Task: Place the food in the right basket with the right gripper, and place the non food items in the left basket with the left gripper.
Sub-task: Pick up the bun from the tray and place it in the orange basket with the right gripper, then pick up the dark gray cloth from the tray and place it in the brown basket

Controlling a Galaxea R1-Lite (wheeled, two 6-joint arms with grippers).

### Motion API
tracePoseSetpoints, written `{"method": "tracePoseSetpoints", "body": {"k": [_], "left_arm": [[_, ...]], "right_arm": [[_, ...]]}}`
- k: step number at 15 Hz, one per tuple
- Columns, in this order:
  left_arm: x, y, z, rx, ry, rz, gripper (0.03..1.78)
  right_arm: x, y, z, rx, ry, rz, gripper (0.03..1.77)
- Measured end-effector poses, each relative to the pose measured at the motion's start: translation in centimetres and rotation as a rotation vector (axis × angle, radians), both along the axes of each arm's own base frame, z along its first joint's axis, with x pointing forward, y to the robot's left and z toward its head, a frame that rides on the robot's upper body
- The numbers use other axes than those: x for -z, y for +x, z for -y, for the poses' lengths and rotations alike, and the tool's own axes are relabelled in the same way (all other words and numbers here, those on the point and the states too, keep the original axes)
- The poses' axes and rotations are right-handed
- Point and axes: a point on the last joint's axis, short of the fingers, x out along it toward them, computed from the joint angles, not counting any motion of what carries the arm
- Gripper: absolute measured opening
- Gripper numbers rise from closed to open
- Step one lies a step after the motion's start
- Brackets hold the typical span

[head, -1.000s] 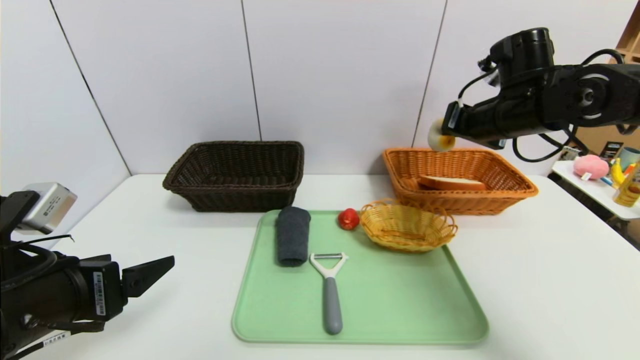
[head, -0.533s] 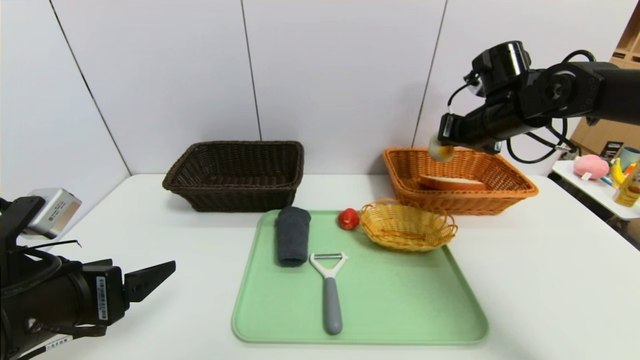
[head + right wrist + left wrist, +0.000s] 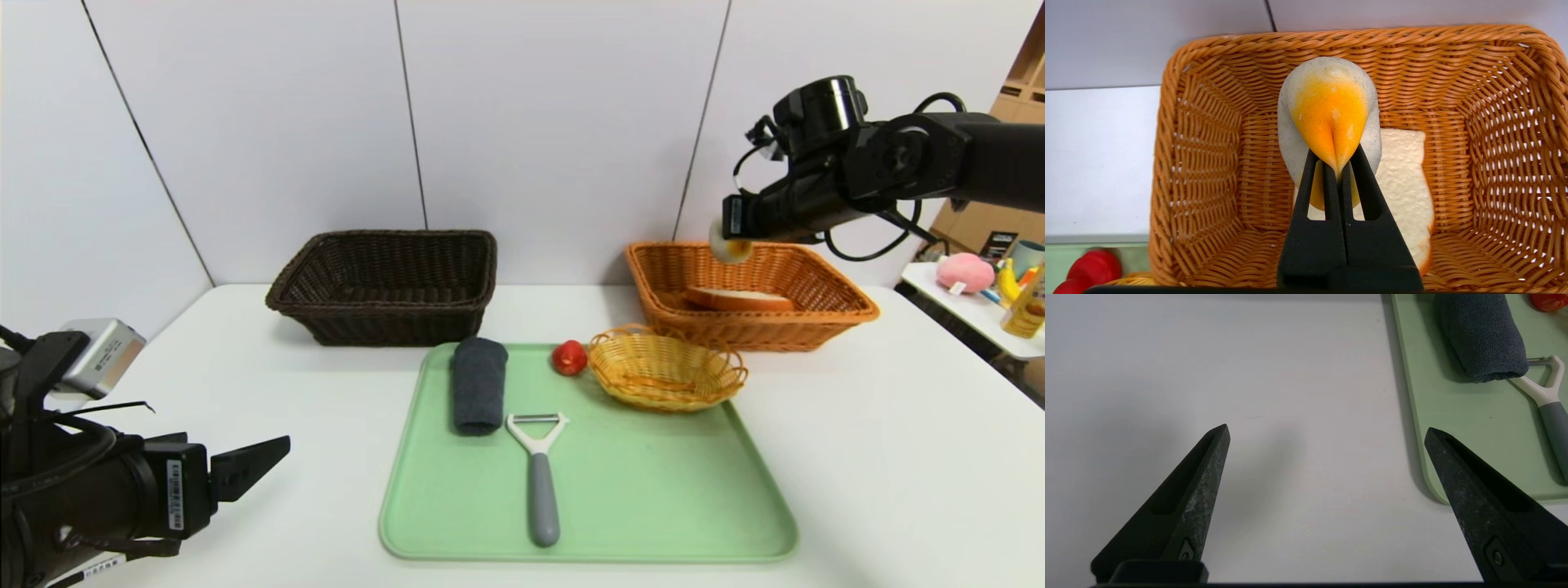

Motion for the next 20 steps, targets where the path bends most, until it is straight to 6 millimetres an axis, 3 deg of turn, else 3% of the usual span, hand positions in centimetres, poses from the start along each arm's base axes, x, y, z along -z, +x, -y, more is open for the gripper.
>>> {"method": "tracePoseSetpoints", "body": {"k": [2, 5, 8, 14, 17, 20], "left_arm": [[0.0, 0.0, 0.0, -0.001, -0.001, -0.002, 1.69], [0.1, 0.0, 0.0, -0.003, -0.001, -0.002, 1.69], [0.1, -0.1, 0.0, -0.003, -0.002, -0.003, 1.69], [-0.2, -0.1, -0.1, -0.004, -0.007, 0.01, 1.69], [-2.7, 0.3, 0.1, -0.006, -0.04, 0.092, 1.69], [-5.9, 0.9, 0.4, 0.001, -0.055, 0.125, 1.69]], "right_arm": [[0.4, 0.2, 0.3, 0.003, 0.0, -0.01, 0.11], [0.9, 0.6, 0.7, 0.014, 0.001, -0.021, 0.62], [1.2, 0.8, 1.1, 0.024, 0.0, -0.026, 0.97], [0.7, 0.6, 1.5, 0.03, 0.005, -0.018, 1.37], [-1.6, -1.3, 1.1, 0.029, 0.031, 0.008, 1.47], [-5.0, -5.9, 0.5, 0.03, 0.102, -0.032, 1.55]]}}
